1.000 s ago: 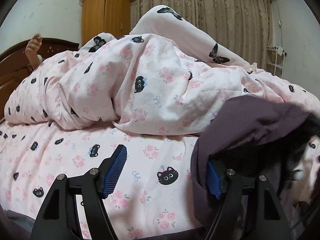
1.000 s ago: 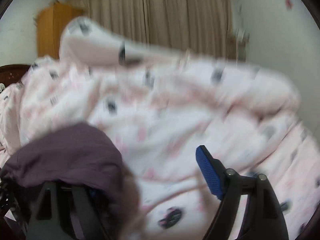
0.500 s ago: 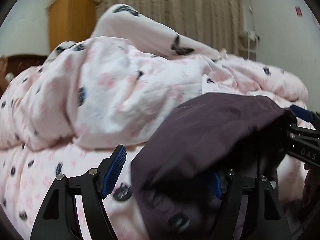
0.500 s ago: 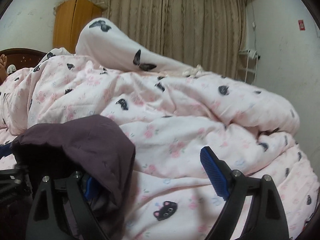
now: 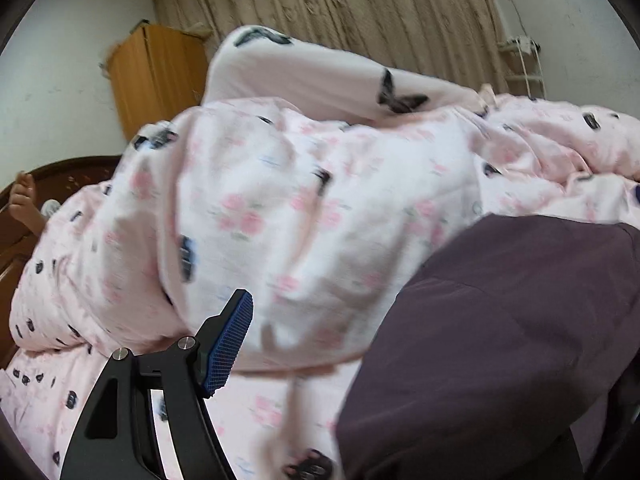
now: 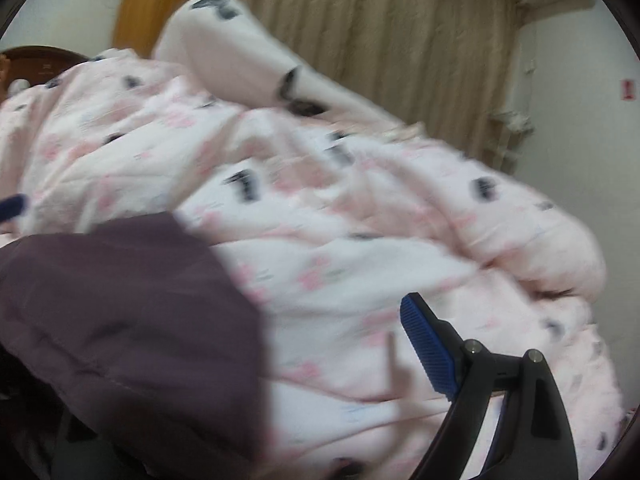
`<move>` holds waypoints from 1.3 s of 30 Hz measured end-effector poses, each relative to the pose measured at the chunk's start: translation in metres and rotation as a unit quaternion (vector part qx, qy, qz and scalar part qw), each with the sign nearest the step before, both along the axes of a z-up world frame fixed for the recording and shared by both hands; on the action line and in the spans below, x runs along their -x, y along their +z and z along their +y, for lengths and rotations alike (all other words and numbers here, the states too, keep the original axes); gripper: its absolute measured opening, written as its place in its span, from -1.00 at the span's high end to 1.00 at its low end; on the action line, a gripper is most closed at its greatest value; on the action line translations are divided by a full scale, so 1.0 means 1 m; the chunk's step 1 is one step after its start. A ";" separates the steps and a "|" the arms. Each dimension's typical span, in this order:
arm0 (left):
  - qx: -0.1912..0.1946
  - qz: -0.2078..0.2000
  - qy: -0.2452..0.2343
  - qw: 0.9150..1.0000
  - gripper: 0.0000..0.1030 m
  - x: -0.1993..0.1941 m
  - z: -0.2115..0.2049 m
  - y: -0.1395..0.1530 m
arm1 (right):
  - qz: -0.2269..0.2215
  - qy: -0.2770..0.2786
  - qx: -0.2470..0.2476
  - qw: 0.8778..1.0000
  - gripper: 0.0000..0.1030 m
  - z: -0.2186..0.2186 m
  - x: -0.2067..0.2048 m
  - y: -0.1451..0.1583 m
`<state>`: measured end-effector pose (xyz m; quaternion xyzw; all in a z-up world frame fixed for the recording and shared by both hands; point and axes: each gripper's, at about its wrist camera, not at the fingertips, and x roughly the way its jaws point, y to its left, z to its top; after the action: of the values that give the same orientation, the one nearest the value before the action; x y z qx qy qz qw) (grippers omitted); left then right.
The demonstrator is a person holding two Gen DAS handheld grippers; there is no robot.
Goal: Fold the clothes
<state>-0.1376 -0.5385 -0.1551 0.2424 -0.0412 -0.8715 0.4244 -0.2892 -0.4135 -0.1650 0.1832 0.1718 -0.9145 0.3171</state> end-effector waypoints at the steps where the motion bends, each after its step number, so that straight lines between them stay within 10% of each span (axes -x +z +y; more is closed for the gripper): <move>1: 0.015 0.012 -0.001 1.000 -0.38 -0.006 0.001 0.004 | 0.006 -0.009 0.014 1.000 -0.80 0.008 0.002 0.004; 6: 0.087 0.051 0.011 0.995 -0.39 -0.019 0.018 0.012 | 0.102 -0.035 0.058 0.992 -0.89 0.030 -0.025 0.023; 9: 0.043 0.010 0.012 0.999 -0.43 -0.006 0.001 -0.007 | 0.133 -0.045 0.053 0.989 -0.96 0.029 -0.034 0.021; 16: -0.037 -0.075 0.003 0.996 -0.43 0.002 -0.023 -0.036 | -0.038 -0.007 -0.053 0.998 -0.98 0.009 0.005 -0.024; 32: -0.079 -0.125 -0.052 0.988 -0.65 -0.065 -0.018 -0.035 | -0.054 0.070 -0.134 0.987 -0.98 0.032 -0.015 -0.016; 39: -0.098 -0.053 -0.098 0.989 -0.65 -0.081 -0.007 -0.009 | -0.080 0.130 -0.090 0.984 -0.98 0.052 -0.027 0.010</move>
<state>-0.0568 -0.5453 -0.1642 0.3238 -0.0019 -0.8943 0.3088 -0.2624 -0.3620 -0.1550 0.2595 0.2499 -0.8285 0.4287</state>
